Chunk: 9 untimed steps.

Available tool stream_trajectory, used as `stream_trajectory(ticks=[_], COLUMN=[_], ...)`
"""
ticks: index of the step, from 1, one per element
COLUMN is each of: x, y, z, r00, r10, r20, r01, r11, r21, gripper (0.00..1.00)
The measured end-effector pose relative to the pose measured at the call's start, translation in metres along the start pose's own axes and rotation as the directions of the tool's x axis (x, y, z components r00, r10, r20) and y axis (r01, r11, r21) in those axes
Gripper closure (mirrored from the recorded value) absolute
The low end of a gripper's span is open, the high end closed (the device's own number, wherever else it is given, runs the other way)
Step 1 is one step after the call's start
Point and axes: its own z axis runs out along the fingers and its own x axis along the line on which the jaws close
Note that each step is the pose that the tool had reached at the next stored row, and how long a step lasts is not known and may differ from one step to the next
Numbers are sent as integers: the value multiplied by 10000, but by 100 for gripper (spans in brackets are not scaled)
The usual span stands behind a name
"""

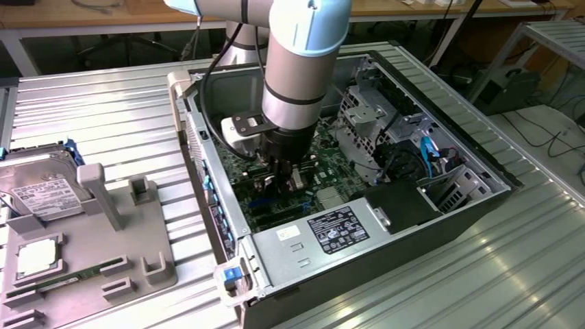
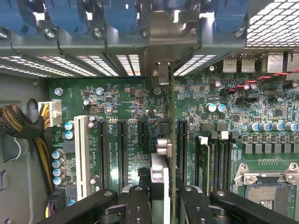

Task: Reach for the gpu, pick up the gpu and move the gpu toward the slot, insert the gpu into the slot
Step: 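Insert the gpu into the slot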

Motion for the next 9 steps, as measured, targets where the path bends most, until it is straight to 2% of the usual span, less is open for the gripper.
stream_trajectory(ticks=[9], x=[0], y=[0], z=[24], r00=[10000], r10=[0], r20=[3], r01=[0], r11=[10000], r21=[2], gripper=[72])
